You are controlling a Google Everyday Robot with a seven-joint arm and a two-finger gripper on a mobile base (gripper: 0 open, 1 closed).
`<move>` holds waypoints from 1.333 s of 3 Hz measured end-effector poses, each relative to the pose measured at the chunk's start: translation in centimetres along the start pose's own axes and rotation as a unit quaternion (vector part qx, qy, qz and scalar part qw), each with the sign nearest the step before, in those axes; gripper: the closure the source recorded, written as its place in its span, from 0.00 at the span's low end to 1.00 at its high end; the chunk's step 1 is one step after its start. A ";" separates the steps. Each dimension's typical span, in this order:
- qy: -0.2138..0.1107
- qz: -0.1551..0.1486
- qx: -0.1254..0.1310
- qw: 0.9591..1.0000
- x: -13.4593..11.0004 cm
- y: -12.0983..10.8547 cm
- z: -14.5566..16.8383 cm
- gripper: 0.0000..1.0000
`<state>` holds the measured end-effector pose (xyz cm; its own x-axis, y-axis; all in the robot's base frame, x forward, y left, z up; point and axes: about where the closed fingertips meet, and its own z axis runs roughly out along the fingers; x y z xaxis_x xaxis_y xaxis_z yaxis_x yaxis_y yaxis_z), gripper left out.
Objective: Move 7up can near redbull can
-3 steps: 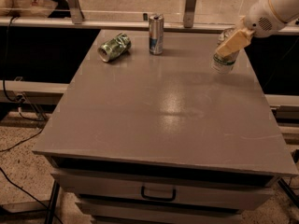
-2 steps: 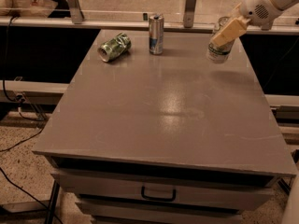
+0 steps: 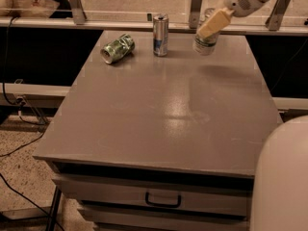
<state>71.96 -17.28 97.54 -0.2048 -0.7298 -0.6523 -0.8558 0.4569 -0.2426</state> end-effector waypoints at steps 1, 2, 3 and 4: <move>0.003 -0.006 -0.004 1.000 -1.2 -0.2 2.5 1.00; 0.004 -0.007 -0.009 1.000 -1.6 -0.4 4.8 0.85; -0.007 -0.001 -0.007 1.000 -1.6 -0.7 6.5 0.62; -0.026 -0.002 -0.007 1.000 -2.1 -0.7 7.5 0.39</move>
Offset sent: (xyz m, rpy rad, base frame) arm 0.0428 0.0490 -0.0343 -0.0101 0.0085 0.0196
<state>76.54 -12.20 93.69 -0.1766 -0.7042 -0.6877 -0.8633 0.4464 -0.2354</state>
